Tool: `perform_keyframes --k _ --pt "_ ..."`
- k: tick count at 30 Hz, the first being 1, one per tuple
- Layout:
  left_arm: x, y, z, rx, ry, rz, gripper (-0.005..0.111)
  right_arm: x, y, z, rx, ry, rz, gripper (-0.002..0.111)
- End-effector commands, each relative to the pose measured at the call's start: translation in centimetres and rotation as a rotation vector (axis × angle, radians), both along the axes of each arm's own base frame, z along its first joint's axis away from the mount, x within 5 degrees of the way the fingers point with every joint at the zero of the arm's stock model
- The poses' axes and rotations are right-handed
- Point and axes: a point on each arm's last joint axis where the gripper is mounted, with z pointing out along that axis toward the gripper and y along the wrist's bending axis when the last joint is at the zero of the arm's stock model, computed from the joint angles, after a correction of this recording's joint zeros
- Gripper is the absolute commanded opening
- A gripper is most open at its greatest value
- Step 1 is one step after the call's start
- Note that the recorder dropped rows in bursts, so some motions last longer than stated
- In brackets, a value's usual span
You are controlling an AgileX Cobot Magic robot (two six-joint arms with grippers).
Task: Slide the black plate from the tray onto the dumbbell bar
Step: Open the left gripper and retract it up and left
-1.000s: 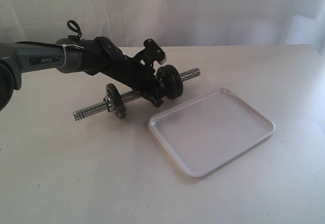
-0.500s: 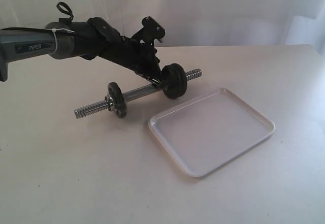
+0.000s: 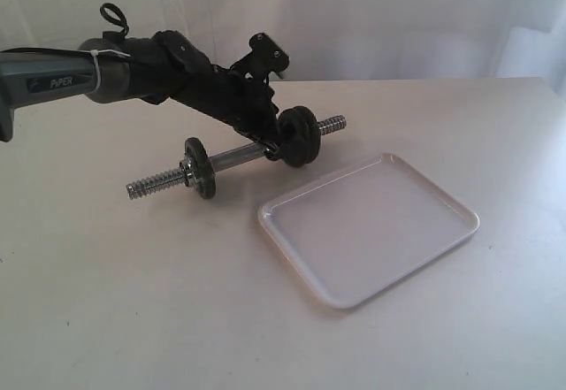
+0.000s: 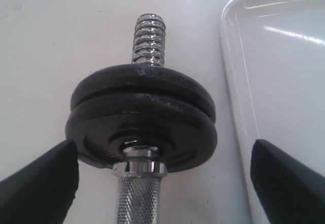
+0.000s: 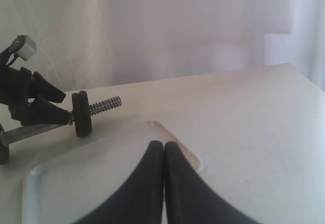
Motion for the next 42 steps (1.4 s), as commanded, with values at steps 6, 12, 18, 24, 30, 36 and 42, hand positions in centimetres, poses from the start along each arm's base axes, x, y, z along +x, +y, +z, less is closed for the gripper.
perform_keyframes --k 6,12,18,24,30,36,42 --pt "-1.5 0.5 4.1 0.026 -0.037 -0.072 0.067 0.0 0.0 -0.1 0.011 -0.001 -0.002 0.000" --pt "-3.3 2.3 6.0 0.174 0.047 -0.133 0.001 0.0 0.0 -0.1 0.011 -0.003 -0.002 0.000" --pt "-4.4 5.3 7.6 0.188 0.274 -0.056 0.000 0.0 0.0 -0.1 0.011 -0.003 -0.002 0.000" --pt "-3.2 11.9 8.8 0.368 0.465 0.297 0.000 0.0 0.0 -0.1 0.011 -0.001 -0.002 0.000" --pt "-2.8 18.3 10.0 0.525 0.510 0.672 0.000 0.0 0.0 -0.1 0.011 -0.001 -0.002 0.000" --pt "-5.0 21.0 12.7 0.512 0.506 0.798 0.000 0.0 0.0 -0.1 0.010 0.001 -0.002 0.000" --pt "-9.9 23.6 12.7 0.476 0.524 0.862 0.000 0.0 0.0 -0.1 0.010 0.001 -0.002 0.000"
